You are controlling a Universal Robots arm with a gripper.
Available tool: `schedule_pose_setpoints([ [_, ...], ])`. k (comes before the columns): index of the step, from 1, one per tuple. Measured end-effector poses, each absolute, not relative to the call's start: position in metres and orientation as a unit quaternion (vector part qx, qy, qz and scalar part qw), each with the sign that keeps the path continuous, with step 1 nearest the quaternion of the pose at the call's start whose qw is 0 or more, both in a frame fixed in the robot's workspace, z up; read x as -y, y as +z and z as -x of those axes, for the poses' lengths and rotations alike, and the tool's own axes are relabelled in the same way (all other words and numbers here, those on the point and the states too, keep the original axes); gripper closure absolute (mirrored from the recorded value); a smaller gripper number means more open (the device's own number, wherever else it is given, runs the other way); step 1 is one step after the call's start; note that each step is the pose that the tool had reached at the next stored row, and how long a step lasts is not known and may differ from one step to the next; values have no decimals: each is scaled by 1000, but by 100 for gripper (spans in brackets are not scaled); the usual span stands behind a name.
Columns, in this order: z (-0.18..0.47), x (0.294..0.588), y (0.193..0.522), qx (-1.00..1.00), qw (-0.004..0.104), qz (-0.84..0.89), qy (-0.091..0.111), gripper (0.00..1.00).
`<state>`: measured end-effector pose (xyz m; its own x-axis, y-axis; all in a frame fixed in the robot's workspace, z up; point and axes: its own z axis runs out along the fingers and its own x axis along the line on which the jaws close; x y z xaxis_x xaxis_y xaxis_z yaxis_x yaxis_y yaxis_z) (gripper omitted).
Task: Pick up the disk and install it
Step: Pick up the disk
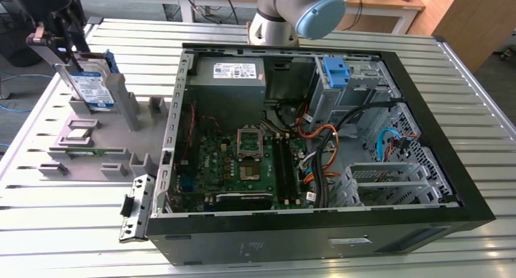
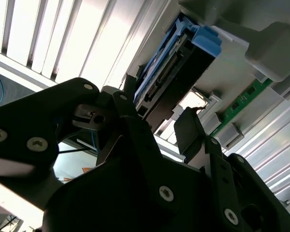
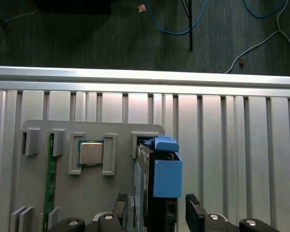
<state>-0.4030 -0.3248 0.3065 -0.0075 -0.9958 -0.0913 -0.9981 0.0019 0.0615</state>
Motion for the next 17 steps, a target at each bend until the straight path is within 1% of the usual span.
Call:
schedule_pose_setpoints([
  [17,401,325,305,-715,11,697,54,41],
])
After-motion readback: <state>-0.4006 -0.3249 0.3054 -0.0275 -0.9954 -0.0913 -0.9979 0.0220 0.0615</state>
